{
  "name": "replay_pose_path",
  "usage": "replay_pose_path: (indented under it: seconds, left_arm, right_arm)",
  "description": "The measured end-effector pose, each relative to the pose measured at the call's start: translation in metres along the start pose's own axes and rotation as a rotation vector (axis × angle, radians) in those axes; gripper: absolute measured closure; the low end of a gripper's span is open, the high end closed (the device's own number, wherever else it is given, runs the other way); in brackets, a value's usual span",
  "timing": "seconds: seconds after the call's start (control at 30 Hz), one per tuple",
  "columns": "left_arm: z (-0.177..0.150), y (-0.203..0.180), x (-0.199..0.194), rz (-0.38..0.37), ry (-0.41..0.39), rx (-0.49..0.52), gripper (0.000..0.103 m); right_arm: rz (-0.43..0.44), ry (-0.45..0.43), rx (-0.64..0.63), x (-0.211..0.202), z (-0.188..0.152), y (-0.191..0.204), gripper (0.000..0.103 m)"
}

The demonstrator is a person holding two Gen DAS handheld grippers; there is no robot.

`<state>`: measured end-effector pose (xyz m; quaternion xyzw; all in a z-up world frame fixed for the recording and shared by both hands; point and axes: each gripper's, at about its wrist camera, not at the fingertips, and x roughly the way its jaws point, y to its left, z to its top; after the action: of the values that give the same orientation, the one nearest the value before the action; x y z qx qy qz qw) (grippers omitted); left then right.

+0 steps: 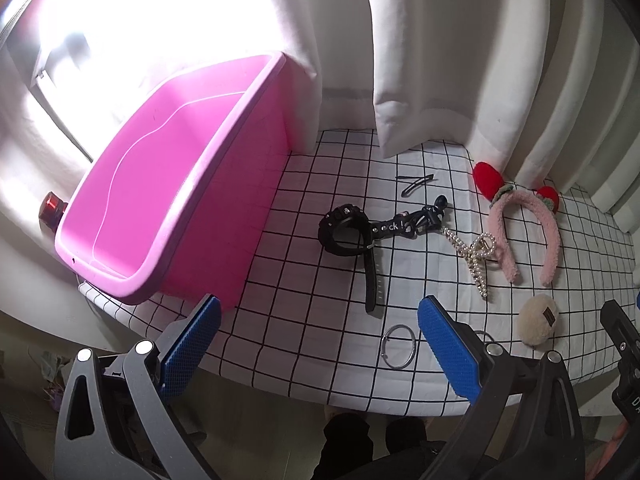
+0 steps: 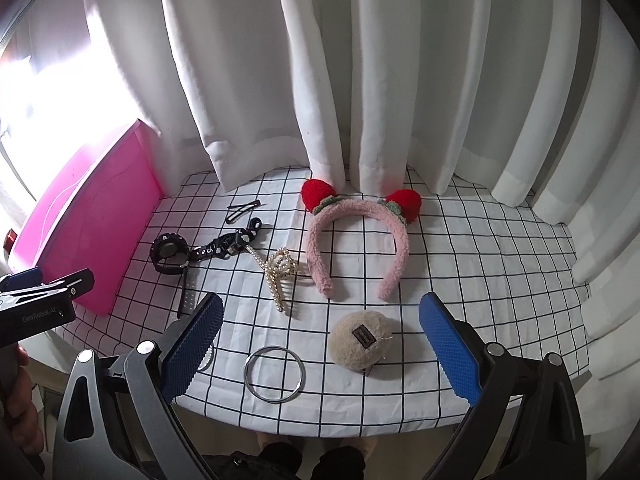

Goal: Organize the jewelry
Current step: 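Move the left tool toward the small silver bangle while the right tool approaches the large bangle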

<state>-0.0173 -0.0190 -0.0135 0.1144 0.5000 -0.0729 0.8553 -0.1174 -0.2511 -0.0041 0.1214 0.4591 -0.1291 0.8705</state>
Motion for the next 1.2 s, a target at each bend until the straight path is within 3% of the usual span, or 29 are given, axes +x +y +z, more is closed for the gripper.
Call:
replay_pose_path:
  seconds: [0.17, 0.57, 0.77, 1.2]
  left_arm:
    - [-0.019, -0.012, 0.024, -0.035, 0.057, 0.025, 0.006]
    - [-0.068, -0.027, 0.092, -0.094, 0.152, 0.052, 0.006]
    - [-0.079, -0.030, 0.118, -0.125, 0.190, 0.054, 0.006]
    - [-0.078, -0.042, 0.150, -0.194, 0.217, 0.105, 0.006]
  right_arm:
    - [0.042, 0.078, -0.006, 0.021, -0.021, -0.014, 0.009]
    - [0.147, 0.248, -0.049, 0.086, -0.083, -0.003, 0.009]
    - [0.172, 0.279, -0.080, 0.104, -0.102, 0.014, 0.009]
    - [0.148, 0.269, -0.066, 0.133, -0.108, 0.031, 0.009]
